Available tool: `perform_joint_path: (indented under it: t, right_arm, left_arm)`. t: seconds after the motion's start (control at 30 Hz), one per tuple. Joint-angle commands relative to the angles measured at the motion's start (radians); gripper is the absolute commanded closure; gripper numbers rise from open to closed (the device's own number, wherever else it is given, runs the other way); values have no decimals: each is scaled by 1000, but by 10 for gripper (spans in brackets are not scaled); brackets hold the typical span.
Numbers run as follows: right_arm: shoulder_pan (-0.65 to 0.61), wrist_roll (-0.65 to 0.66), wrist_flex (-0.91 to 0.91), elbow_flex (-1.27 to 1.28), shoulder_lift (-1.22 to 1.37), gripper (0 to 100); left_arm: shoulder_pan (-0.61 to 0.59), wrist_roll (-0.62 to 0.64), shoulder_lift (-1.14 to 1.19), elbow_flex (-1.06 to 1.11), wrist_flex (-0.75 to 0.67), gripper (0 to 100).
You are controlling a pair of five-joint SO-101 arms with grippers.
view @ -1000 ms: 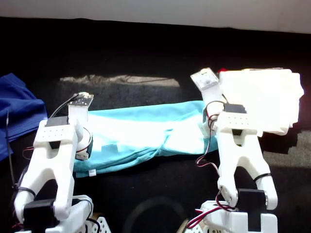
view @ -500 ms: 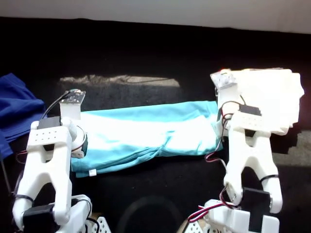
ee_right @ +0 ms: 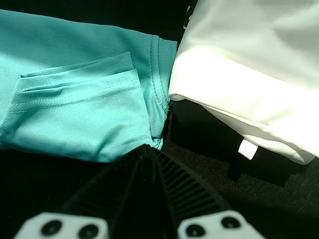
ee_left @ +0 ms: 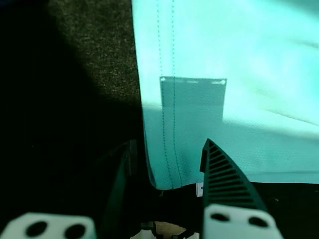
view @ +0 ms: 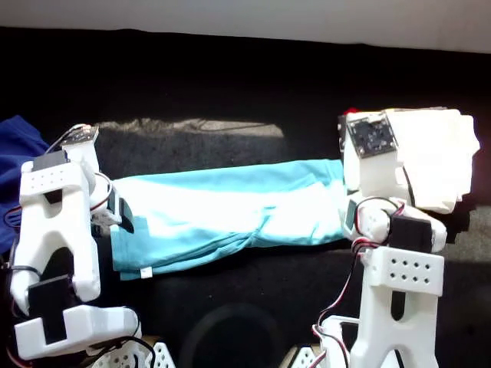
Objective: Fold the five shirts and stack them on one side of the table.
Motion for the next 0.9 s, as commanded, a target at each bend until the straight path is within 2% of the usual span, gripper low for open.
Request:
perform_joint_path:
  t: [0.0, 0.4, 0.73, 0.8, 0.87]
  right_arm:
    - [-5, -6, -7, 84, -82, 992]
    - [-2, -6, -10, 166, -275, 992]
    - [-2, -6, -10, 166, -282, 992]
    - [-2, -6, -10, 166, -285, 992]
    - [-2, -6, -10, 166, -286, 992]
  left_arm:
    - [-28, 6, 58, -82, 5, 783]
    - [-31, 8, 337, -213, 6, 783]
    - [84, 11, 424, -248, 3, 784]
    - [82, 9, 435, -259, 5, 812]
    - [82, 9, 452, -271, 8, 896]
